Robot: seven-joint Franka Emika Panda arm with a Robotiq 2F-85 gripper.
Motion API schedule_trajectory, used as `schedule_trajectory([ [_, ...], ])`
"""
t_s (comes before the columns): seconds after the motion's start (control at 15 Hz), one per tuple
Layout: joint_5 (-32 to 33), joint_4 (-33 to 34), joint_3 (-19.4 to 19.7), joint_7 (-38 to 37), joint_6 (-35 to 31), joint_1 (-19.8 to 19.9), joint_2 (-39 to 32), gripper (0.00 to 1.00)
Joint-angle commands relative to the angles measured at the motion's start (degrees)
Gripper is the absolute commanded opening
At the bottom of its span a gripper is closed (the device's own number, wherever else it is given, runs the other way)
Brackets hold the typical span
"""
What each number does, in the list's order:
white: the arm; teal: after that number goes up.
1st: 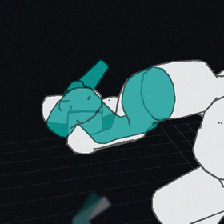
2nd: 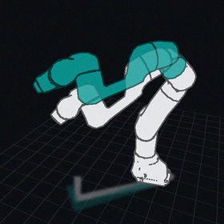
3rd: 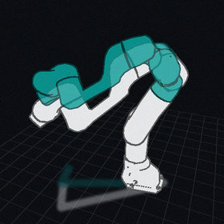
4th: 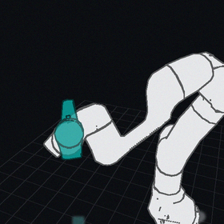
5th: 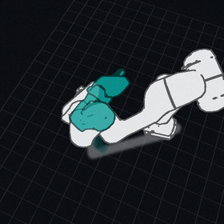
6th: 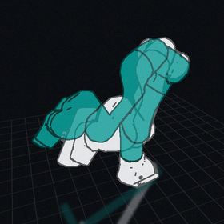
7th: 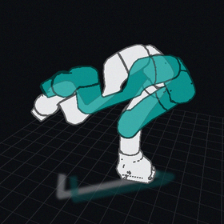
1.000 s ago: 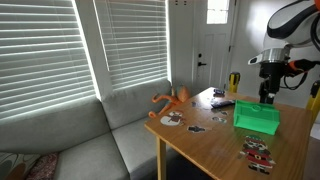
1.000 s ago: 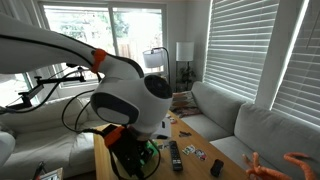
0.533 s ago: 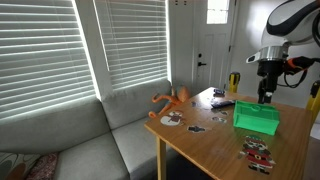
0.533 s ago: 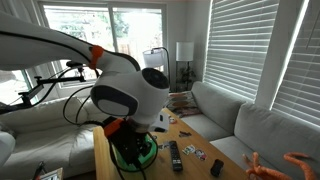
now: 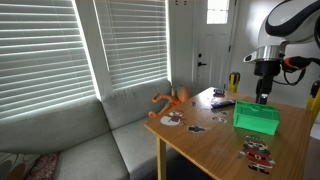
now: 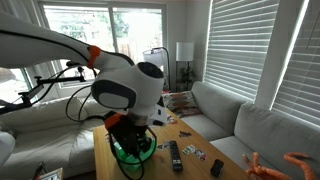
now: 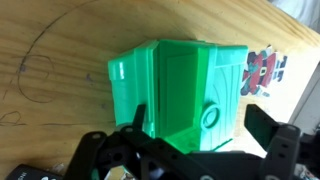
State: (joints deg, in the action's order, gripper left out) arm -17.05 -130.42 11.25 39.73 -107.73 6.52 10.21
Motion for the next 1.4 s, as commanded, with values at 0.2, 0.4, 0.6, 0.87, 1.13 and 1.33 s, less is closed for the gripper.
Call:
schedule_trajectory([
  [0.2,2.3,-1.4,-1.0,-3.2,-1.5,-0.2,2.1,1.0],
  [0.4,2.5,-1.4,-0.9,-2.9,-1.4,-0.1,2.5,1.0],
  [0.6,3.9,-1.4,-0.7,-2.2,-1.5,0.0,2.7,1.0],
  [0.87,5.5,-1.8,-0.7,-2.0,-1.7,-0.1,2.3,1.0],
  [1.13,5.1,-2.7,-0.7,-1.6,-1.6,-0.3,2.0,1.0],
  [1.33,3.9,-3.4,-0.5,-1.3,-1.9,-0.4,2.0,1.0],
])
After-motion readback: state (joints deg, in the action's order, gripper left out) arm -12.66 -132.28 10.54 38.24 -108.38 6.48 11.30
